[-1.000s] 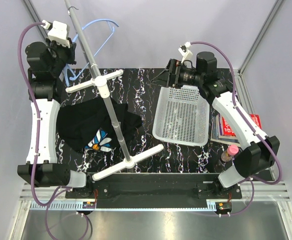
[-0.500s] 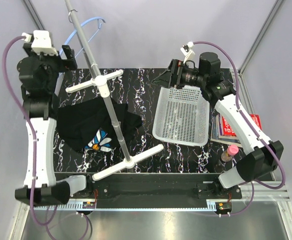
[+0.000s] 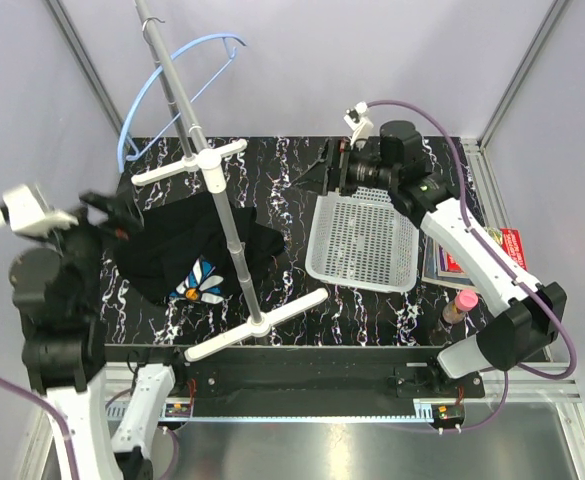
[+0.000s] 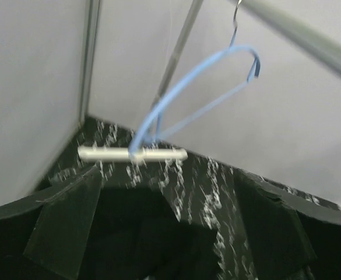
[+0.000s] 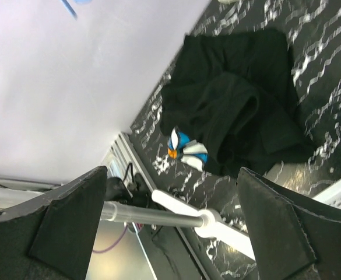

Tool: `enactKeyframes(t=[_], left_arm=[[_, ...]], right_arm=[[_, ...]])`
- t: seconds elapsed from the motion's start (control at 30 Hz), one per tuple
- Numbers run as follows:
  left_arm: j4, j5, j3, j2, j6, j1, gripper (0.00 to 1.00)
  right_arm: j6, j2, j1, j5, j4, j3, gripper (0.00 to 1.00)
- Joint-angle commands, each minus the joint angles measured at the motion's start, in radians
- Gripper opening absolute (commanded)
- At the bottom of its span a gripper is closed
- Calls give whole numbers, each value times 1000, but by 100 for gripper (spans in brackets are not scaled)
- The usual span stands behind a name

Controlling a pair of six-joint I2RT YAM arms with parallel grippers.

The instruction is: Remove the t-shirt from the hanger

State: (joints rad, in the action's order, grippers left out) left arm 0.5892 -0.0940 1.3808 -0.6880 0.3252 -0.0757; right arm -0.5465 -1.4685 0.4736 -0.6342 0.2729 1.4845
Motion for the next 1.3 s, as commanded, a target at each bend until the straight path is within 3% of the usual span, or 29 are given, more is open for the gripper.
enactKeyframes(t=[0.0, 0.17, 0.33, 0.5, 0.7, 0.8, 0.93, 1.07, 1.17, 1.2, 1.27], left_arm=[[237, 14, -216, 189, 222, -3, 99], [348, 33, -455, 353, 443, -2, 99], [409, -73, -632, 372, 665, -4, 99], [385, -79, -750, 374, 872, -3, 99], [154, -35, -917, 220, 1061, -3, 99], [11, -67, -942, 104, 1110, -10, 99], [-242, -10, -999, -54, 1149, -77, 99], [-368, -12, -1023, -197, 1166, -99, 99], [-399, -12, -1014, -280, 1164, -111, 83], [-411, -19, -1010, -278, 1142, -114, 71], [-428, -38, -997, -254, 1105, -119, 55]], right_arm=[[31, 14, 42, 65, 3, -41, 100], [42, 2, 71, 94, 3, -59, 100], [48, -22, 77, 96, 3, -62, 100], [56, -15, 77, 125, -1, -88, 100], [69, -23, 77, 103, -17, -90, 100], [74, -10, 77, 103, -15, -99, 100], [72, 7, 77, 97, -17, -112, 100], [76, 26, 77, 99, -17, -133, 100], [76, 31, 77, 94, -15, -135, 100], [77, 31, 79, 91, -14, -135, 100], [76, 33, 77, 84, -15, -141, 100]])
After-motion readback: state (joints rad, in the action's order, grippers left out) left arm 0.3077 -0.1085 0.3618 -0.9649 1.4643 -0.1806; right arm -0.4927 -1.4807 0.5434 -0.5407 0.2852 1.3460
